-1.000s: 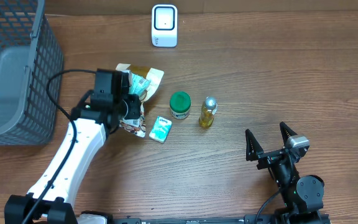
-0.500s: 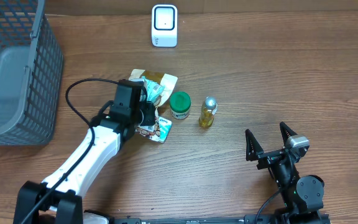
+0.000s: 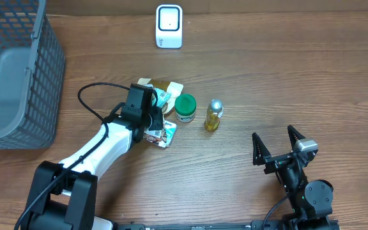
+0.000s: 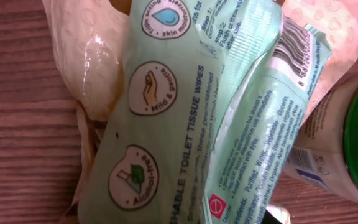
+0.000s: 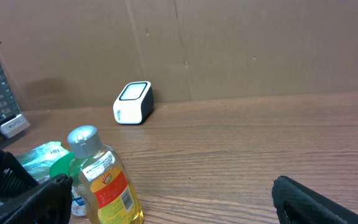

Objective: Scan the item barcode
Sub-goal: 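Lower the wipes pack onto the table left of the green jar, then open the left gripper and release the wipes pack beside the Kleenex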

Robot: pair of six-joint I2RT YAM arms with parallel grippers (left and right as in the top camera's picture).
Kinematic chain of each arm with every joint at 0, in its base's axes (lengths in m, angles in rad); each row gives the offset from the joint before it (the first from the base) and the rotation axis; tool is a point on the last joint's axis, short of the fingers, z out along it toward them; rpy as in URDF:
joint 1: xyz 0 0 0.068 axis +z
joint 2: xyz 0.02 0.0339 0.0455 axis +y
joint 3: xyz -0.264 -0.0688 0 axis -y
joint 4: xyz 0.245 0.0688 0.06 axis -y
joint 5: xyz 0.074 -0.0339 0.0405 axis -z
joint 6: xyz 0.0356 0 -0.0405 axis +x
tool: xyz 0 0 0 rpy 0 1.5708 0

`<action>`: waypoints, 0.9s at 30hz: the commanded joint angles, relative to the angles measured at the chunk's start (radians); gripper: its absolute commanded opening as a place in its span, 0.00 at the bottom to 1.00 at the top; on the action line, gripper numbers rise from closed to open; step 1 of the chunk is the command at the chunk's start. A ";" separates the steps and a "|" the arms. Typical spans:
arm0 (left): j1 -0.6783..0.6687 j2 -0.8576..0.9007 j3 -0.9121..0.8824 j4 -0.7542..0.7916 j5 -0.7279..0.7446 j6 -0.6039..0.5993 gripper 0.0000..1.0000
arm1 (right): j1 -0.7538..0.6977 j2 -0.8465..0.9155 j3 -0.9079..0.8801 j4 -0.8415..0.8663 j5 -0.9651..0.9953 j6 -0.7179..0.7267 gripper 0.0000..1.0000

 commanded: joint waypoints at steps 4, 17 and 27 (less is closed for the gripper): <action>-0.008 0.030 -0.003 0.018 -0.002 -0.071 0.34 | -0.003 -0.012 -0.010 0.003 0.010 -0.003 1.00; -0.008 0.062 -0.003 0.029 0.024 -0.089 0.45 | -0.003 -0.012 -0.011 0.003 0.010 -0.003 1.00; -0.008 0.062 -0.003 0.025 0.024 -0.089 0.68 | -0.003 -0.012 -0.011 0.003 0.010 -0.003 1.00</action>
